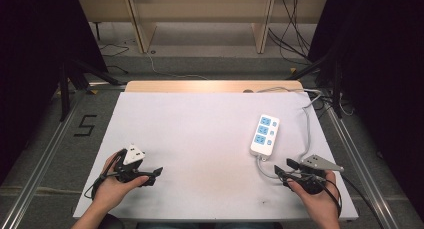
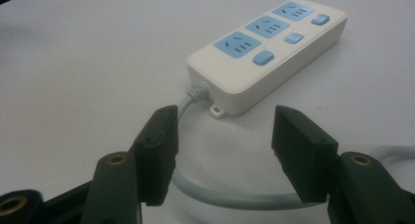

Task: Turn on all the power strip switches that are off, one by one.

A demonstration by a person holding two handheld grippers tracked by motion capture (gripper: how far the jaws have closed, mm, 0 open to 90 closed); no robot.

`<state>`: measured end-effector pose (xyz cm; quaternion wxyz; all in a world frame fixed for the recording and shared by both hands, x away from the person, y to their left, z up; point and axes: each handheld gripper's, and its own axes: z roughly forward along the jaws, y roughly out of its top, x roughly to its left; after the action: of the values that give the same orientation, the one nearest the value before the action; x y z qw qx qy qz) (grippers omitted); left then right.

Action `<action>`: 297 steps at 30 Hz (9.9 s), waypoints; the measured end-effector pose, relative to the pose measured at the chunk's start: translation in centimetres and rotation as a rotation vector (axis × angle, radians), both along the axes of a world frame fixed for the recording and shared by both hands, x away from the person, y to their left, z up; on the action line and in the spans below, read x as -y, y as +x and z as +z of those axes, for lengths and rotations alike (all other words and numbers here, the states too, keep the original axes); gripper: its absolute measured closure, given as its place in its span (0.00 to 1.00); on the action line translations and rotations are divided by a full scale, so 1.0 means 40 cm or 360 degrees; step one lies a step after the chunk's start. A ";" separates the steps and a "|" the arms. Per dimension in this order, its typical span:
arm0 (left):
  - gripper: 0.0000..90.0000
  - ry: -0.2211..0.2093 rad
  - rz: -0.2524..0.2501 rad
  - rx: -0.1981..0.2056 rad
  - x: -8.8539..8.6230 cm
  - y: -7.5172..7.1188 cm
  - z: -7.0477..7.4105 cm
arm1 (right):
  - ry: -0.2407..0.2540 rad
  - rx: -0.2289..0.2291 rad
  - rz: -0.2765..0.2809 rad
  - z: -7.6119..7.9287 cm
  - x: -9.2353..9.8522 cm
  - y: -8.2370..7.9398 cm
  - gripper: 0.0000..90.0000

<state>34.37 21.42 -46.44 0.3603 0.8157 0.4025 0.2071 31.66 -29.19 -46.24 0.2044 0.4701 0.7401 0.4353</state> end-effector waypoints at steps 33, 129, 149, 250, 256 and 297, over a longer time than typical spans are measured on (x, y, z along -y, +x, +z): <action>0.20 -0.0023 0.0047 0.0017 0.002 -0.001 0.000 | -0.0208 -0.0023 -0.0072 0.070 -0.003 0.050 1.00; 0.21 -0.0001 0.0065 0.0014 0.002 0.004 -0.004 | -0.0465 -0.0583 -0.0011 0.084 -0.115 0.347 1.00; 0.21 0.0003 0.0058 0.0016 0.005 0.004 -0.004 | -0.0522 -0.0683 -0.0006 0.072 -0.123 0.363 1.00; 0.23 0.0009 0.0055 0.0015 0.003 0.006 -0.007 | -0.0480 -0.0685 -0.0225 0.128 -0.077 0.536 1.00; 0.23 0.0007 0.0058 0.0014 0.002 0.005 -0.007 | -0.0481 -0.0692 -0.0234 0.131 -0.072 0.547 1.00; 0.23 0.0006 0.0053 0.0015 0.003 0.006 -0.008 | -0.0495 -0.0786 -0.0256 0.088 -0.063 0.573 1.00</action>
<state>34.60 21.30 -46.76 0.3571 0.8086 0.4138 0.2176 54.59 -26.68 -42.73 0.1215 0.5819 0.7856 0.1715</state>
